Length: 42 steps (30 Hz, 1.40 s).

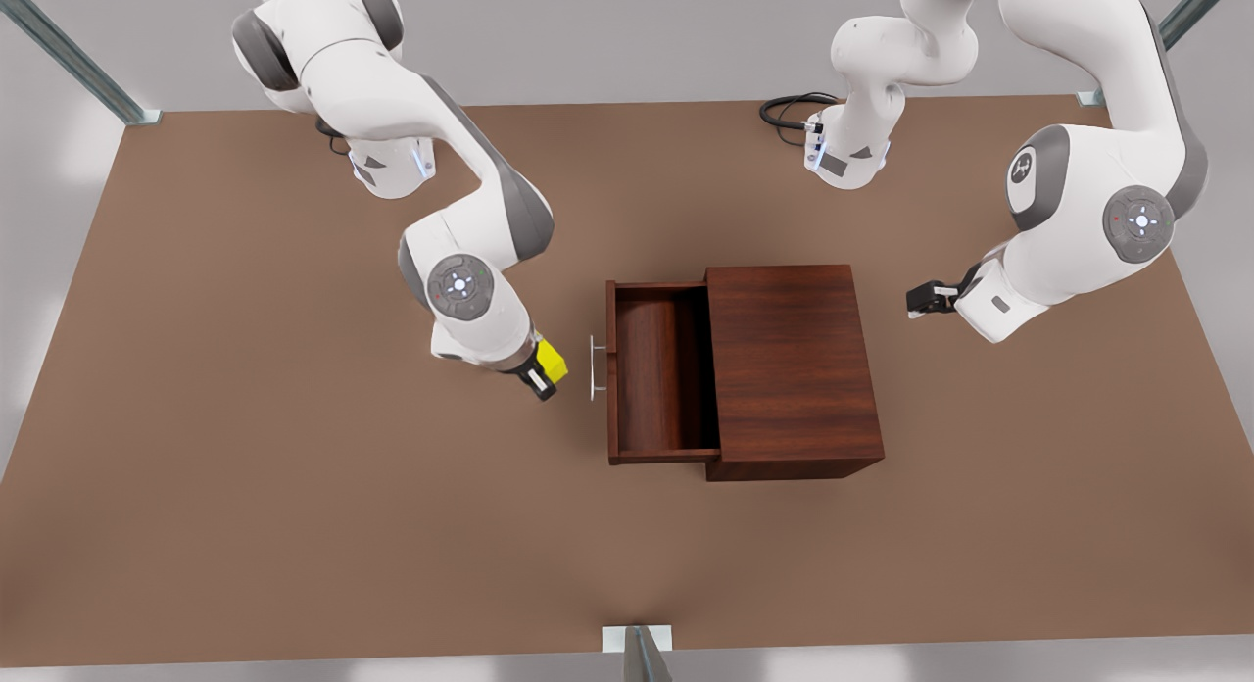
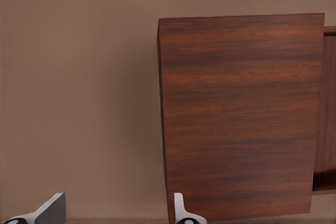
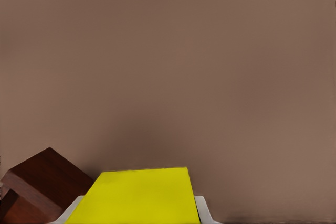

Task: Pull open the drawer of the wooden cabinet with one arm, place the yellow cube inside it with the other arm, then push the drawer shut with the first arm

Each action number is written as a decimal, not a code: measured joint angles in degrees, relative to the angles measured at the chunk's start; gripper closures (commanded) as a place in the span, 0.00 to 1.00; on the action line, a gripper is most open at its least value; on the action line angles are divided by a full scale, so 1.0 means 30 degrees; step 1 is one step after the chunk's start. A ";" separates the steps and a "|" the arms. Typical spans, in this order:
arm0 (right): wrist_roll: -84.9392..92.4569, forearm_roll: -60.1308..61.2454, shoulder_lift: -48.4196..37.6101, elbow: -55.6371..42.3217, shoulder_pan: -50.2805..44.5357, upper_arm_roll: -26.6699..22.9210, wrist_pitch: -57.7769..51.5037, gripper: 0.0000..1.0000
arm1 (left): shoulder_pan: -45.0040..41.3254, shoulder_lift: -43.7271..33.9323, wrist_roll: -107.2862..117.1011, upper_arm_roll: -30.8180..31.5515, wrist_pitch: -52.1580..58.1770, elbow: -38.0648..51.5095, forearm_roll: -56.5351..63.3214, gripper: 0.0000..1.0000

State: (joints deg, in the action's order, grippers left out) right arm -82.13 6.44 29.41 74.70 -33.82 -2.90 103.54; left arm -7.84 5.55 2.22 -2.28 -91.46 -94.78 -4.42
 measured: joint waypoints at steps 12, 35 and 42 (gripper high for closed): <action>-0.6597 -0.0153 0.2888 -0.3393 -0.3746 -0.1299 -0.0372 0.49 | 0.0016 0.0015 0.0121 0.0001 -0.0034 0.0076 0.0057 0.00; -1.5429 -0.0138 0.4844 -0.5493 -0.5542 -0.1554 -0.0327 0.00 | 0.0010 0.0043 0.0301 0.0018 -0.0055 0.0118 0.0055 0.00; -1.3526 -0.0545 0.0874 -0.4963 0.3552 -0.2160 -0.3448 0.00 | -0.2297 0.1786 0.2077 0.3378 -0.0515 0.3213 0.0495 0.00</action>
State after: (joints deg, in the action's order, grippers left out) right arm -122.71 4.81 32.03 59.81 -23.16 -9.38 93.19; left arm -14.73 10.91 8.45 7.85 -93.01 -85.14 -2.93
